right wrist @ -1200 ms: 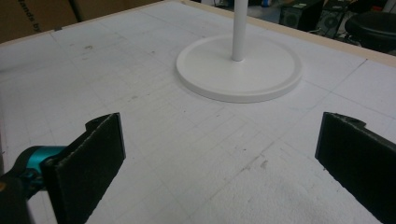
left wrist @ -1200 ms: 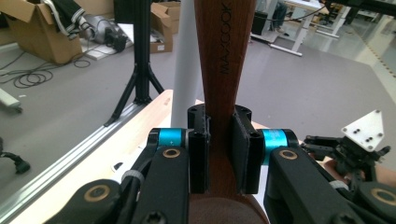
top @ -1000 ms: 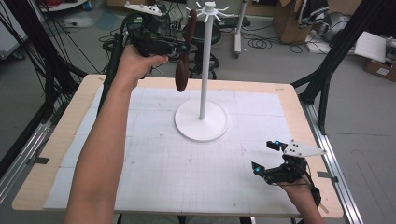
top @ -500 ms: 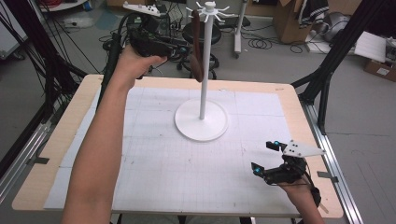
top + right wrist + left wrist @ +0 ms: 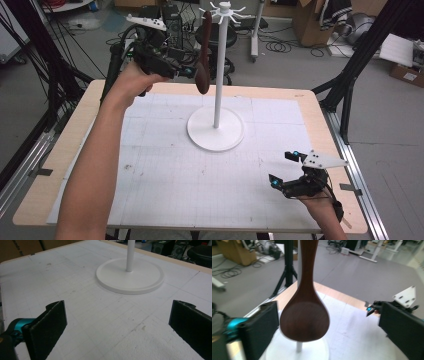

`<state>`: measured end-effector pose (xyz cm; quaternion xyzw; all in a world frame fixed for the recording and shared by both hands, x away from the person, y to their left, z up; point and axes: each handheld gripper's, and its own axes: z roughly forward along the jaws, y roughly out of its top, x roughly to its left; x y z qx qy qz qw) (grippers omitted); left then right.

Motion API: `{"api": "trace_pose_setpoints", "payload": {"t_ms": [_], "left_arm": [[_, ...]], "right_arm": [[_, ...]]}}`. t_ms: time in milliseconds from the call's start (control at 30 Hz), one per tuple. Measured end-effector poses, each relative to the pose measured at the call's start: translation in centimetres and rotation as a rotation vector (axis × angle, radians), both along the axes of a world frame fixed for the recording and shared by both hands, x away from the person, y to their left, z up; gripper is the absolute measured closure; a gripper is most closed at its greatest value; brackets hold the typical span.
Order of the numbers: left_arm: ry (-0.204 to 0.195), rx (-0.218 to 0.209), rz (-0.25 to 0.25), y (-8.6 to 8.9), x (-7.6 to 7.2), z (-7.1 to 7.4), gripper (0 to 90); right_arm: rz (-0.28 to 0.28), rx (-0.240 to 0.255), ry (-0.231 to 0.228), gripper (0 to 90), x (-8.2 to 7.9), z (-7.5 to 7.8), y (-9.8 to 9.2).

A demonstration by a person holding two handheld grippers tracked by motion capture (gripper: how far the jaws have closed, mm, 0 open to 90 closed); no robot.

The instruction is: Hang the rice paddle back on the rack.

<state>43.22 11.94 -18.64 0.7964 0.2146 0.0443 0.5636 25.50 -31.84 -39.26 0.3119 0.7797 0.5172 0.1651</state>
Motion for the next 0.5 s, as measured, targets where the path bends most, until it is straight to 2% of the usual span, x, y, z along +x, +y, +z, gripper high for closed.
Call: {"api": "trace_pose_setpoints", "payload": {"t_ms": [300, 500], "left_arm": [[-0.015, 0.004, -0.017, 1.1, -1.6, -1.3, 1.7], [-0.035, -0.017, -0.007, 2.1, -2.9, -2.0, 1.7]], "right_arm": [[0.001, -0.006, 0.000, 0.6, 0.0, 0.0, 0.1], [0.000, -0.006, 0.002, 0.6, 0.0, 0.0, 0.1]]}}
